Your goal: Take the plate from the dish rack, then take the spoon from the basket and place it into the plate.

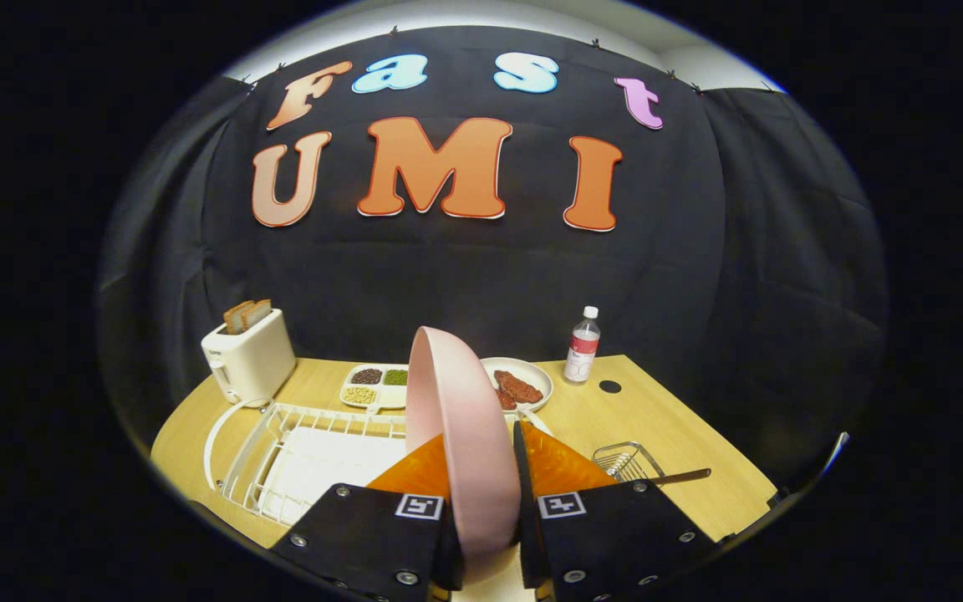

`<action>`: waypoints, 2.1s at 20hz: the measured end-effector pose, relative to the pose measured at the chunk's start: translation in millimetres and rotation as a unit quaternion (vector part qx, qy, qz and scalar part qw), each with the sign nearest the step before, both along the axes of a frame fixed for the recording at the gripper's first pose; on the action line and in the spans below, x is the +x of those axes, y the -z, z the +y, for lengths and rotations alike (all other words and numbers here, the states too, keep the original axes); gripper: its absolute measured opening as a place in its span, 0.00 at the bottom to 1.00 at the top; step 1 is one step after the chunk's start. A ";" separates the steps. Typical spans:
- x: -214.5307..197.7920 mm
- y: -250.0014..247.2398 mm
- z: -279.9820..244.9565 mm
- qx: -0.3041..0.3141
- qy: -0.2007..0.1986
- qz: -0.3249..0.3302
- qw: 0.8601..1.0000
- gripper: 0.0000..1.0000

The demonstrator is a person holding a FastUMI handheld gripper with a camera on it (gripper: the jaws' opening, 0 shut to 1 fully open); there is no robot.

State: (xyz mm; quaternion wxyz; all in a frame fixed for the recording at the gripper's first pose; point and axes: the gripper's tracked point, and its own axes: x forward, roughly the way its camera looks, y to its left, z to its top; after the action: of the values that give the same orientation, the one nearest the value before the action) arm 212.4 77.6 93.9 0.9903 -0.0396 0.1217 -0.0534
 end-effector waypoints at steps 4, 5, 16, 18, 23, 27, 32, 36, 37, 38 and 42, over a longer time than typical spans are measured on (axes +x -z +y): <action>-52.6 20.9 25.0 0.071 -0.061 0.027 0.995 0.27; -64.1 29.9 27.9 0.085 -0.071 0.038 0.993 0.27; -146.6 157.7 46.5 0.230 -0.104 0.136 0.958 0.27; -150.7 174.4 51.6 0.260 -0.103 0.149 0.949 0.27; -153.4 191.0 62.0 0.326 -0.096 0.161 0.927 0.27; -152.3 205.9 66.5 0.375 -0.079 0.181 0.906 0.27; -151.8 212.3 59.2 0.361 -0.067 0.188 0.911 0.30; -150.9 216.0 56.1 0.363 -0.060 0.191 0.910 0.33; -151.2 215.8 55.5 0.363 -0.061 0.191 0.910 0.37; -152.4 215.7 54.1 0.362 -0.062 0.192 0.910 0.41; -153.5 211.1 50.4 0.357 -0.064 0.183 0.914 0.62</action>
State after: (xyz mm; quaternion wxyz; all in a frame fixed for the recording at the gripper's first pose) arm 58.9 128.0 -117.2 0.9005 0.2993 0.3085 0.0655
